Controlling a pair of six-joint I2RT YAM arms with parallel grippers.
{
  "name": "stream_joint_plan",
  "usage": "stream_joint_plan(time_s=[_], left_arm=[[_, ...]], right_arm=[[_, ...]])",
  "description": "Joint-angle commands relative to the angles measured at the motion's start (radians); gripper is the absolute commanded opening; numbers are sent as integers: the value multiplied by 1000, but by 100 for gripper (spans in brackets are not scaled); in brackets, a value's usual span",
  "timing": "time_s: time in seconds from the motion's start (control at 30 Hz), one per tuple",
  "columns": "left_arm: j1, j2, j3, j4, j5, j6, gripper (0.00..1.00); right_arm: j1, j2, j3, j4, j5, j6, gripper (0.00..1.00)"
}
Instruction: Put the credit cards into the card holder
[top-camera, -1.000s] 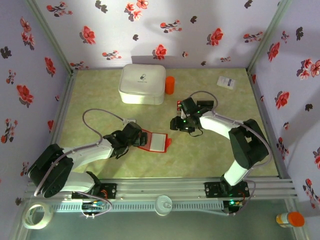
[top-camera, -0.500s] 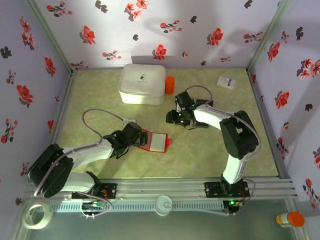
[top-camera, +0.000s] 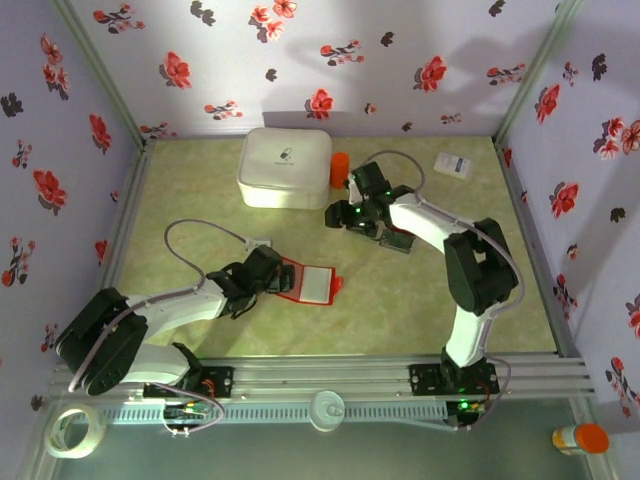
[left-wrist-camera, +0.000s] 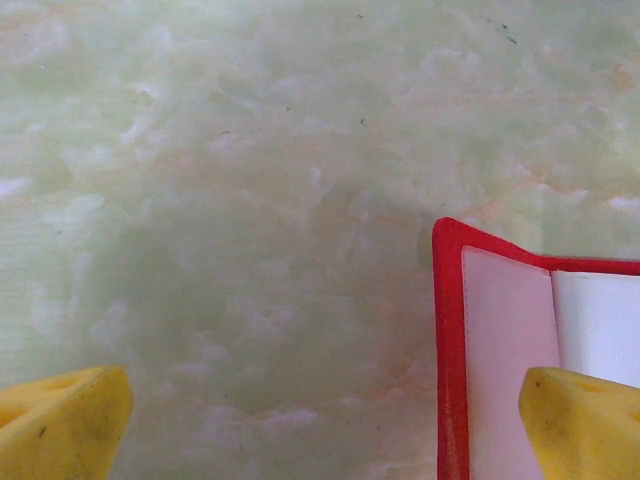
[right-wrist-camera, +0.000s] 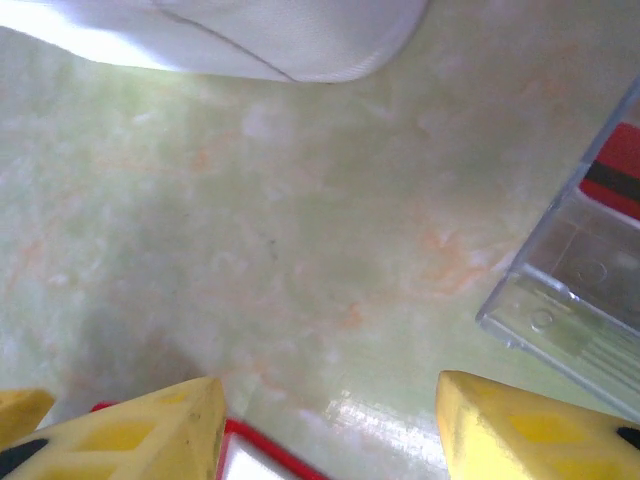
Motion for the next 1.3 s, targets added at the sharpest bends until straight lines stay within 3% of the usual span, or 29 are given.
stream_joint_plan(time_s=[0.0,0.17,0.4,0.83,1.27], left_arm=[[10,-2,-18,15,0,-14,100],[9,-6,-25,21,0,-13,100],[12,-5,-25,22,4,-9,100],[17,-1,-30,24,8,-13,100],[18,-2,-38,40,16,-17,100]], right_arm=[[-18,-80,52,-117,51,-104,58],[-30,-47,132,-278,239,-237,57],[-27,-15,215,-375,460,-353,52],[34,151,392,-489,587,-527,47],[63,221,434,-492,707,-564,39]])
